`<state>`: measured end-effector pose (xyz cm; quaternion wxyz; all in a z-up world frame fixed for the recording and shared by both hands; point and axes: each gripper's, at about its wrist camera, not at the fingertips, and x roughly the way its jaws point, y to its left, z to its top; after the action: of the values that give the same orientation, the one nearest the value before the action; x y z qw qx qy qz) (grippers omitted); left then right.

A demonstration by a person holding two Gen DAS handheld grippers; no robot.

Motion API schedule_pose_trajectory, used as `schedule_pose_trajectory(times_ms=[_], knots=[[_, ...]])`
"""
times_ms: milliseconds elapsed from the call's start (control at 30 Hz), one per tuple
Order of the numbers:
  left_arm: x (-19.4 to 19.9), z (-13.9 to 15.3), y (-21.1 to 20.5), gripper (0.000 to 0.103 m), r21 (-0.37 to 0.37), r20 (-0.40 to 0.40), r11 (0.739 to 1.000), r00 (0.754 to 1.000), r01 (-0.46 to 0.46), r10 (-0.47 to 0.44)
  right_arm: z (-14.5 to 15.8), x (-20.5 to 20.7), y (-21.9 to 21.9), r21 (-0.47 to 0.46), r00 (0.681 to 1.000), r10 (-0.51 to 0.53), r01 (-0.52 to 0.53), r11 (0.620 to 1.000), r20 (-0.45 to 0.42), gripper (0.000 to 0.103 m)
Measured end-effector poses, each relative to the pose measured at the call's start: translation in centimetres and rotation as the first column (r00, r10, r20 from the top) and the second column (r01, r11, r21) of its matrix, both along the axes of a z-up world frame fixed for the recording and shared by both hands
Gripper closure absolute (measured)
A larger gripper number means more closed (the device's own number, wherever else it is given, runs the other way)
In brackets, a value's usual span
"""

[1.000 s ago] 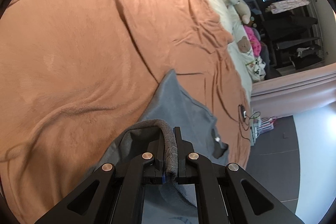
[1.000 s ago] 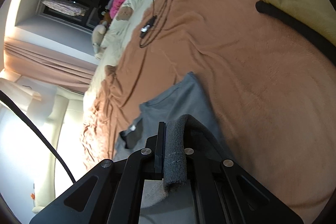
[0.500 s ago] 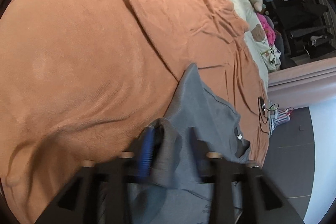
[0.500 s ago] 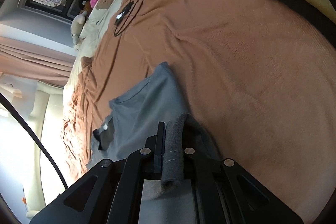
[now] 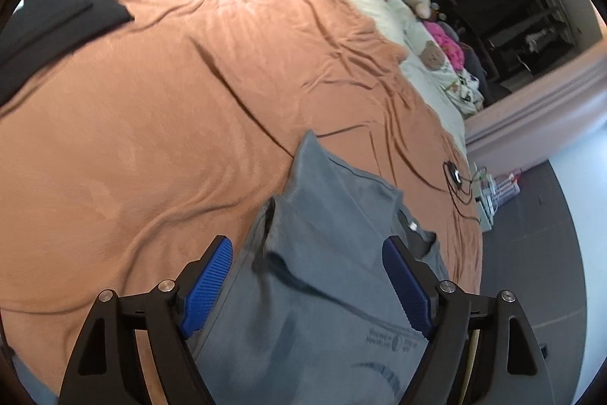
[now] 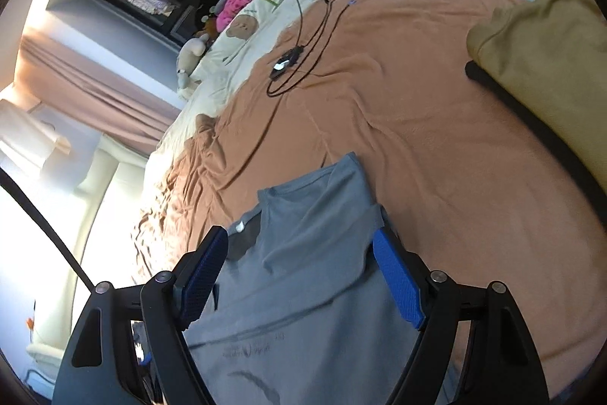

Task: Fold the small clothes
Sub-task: 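Open both grippers and release the hem onto the shirt body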

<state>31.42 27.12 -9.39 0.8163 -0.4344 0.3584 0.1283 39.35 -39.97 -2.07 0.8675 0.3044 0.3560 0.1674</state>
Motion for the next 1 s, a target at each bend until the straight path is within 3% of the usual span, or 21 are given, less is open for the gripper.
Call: schedule_pose_trajectory(times_ms=[267,400,667,800,1000], knots=[[-3.5,4.2,-2.8,0.019,0.148,0.022,0.984,0.995,0.095,-0.1,5.4,-4.4,-0.8,-0.147,0.996,0.086,-0.08,0.986,0.035,0.025],[-5.3,5.7,-3.9,0.019,0.196,0.017,0.972,0.991,0.13,-0.136,6.9,-6.0,-1.4,-0.17,0.991,0.128,-0.118,0.978,0.045,0.025],[-7.5,8.9,-5.6,0.019,0.35,-0.043,0.904,0.969,0.244,-0.244,6.3,-8.1,-3.4,-0.238,0.987,0.156,-0.142,0.961,0.041,0.025],[-7.2,8.2,-5.7,0.019,0.396,-0.095,0.87,0.956,0.293,-0.278,5.8,-8.0,-3.4,-0.318,0.988,0.156,-0.144,0.937,0.012,0.025],[-5.7,4.9,-5.8,0.019,0.432,-0.193,0.828,0.933,0.358,-0.303,5.1,-6.3,-1.3,-0.419,0.984,0.175,-0.172,0.892,-0.031,0.025]])
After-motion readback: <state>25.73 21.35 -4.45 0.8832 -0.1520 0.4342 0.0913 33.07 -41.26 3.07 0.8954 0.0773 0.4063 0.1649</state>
